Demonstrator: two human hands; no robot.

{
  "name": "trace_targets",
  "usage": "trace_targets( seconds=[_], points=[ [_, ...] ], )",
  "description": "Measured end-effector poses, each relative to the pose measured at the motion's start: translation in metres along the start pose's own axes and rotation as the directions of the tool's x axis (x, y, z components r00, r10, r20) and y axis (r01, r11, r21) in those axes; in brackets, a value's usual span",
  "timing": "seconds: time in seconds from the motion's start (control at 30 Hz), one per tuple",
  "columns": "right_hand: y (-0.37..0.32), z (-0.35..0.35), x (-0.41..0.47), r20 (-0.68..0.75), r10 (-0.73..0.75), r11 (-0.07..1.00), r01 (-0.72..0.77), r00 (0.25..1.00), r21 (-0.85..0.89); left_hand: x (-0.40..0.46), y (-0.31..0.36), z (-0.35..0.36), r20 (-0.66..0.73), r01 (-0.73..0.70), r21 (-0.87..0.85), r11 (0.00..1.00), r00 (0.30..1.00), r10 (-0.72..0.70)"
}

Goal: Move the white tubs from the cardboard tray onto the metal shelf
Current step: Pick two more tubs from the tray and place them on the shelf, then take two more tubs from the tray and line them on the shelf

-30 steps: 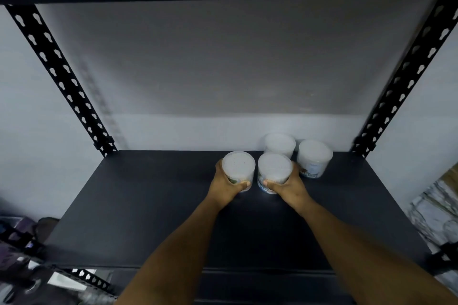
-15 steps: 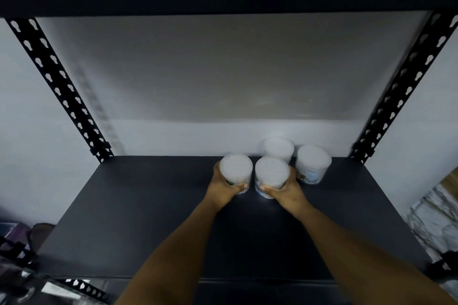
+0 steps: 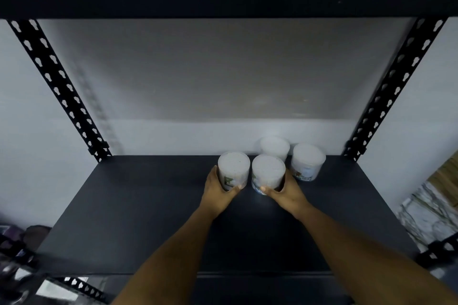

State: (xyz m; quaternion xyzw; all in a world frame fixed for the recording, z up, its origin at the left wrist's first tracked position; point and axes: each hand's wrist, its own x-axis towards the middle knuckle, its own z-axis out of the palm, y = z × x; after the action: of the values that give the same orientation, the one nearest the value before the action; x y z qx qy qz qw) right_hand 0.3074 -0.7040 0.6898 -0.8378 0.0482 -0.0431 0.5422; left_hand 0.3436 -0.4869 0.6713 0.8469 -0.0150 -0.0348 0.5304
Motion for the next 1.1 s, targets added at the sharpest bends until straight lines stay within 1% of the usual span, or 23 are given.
trace_targets(
  seconds=[0.07, 0.13, 0.23, 0.3, 0.37, 0.47, 0.63, 0.93, 1.1],
  points=[
    [0.002, -0.001, -0.009, -0.001, -0.017, 0.998, 0.017, 1.0, -0.067, -0.013, 0.0, -0.004, 0.013, -0.007, 0.082, 0.997, 1.0, 0.006],
    [0.006, -0.002, -0.019, -0.02, -0.019, 0.979, 0.014, 1.0, -0.201, -0.025, 0.0, -0.008, 0.03, -0.047, 0.178, 0.983, 0.999, 0.042],
    [0.013, 0.0, -0.034, -0.063, -0.057, 0.877, 0.02, 0.996, -0.48, -0.038, -0.006, -0.011, 0.056, -0.081, 0.353, 0.932, 0.996, 0.066],
    [0.013, 0.002, -0.043, -0.054, -0.035, 0.806, -0.004, 0.998, -0.592, -0.046, -0.008, -0.011, 0.096, -0.116, 0.455, 0.883, 0.992, 0.081],
    [0.011, 0.005, -0.052, -0.029, -0.023, 0.755, -0.001, 0.999, -0.656, -0.055, -0.009, -0.011, 0.126, -0.169, 0.546, 0.821, 0.985, 0.119],
    [0.008, 0.007, -0.065, 0.007, -0.025, 0.696, 0.023, 1.0, -0.718, -0.068, -0.005, -0.011, 0.161, -0.218, 0.641, 0.736, 0.976, 0.149],
    [0.002, 0.008, -0.087, 0.058, 0.0, 0.644, 0.044, 0.998, -0.764, -0.088, 0.003, -0.012, 0.207, -0.226, 0.697, 0.681, 0.972, 0.111],
    [-0.006, 0.005, -0.148, 0.112, 0.003, 0.638, 0.084, 0.994, -0.765, -0.155, 0.006, -0.02, 0.187, -0.195, 0.708, 0.679, 0.979, 0.086],
    [-0.005, 0.011, -0.193, 0.155, -0.015, 0.664, 0.126, 0.988, -0.737, -0.203, 0.0, -0.027, 0.157, -0.153, 0.715, 0.682, 0.986, 0.057]
  ],
)
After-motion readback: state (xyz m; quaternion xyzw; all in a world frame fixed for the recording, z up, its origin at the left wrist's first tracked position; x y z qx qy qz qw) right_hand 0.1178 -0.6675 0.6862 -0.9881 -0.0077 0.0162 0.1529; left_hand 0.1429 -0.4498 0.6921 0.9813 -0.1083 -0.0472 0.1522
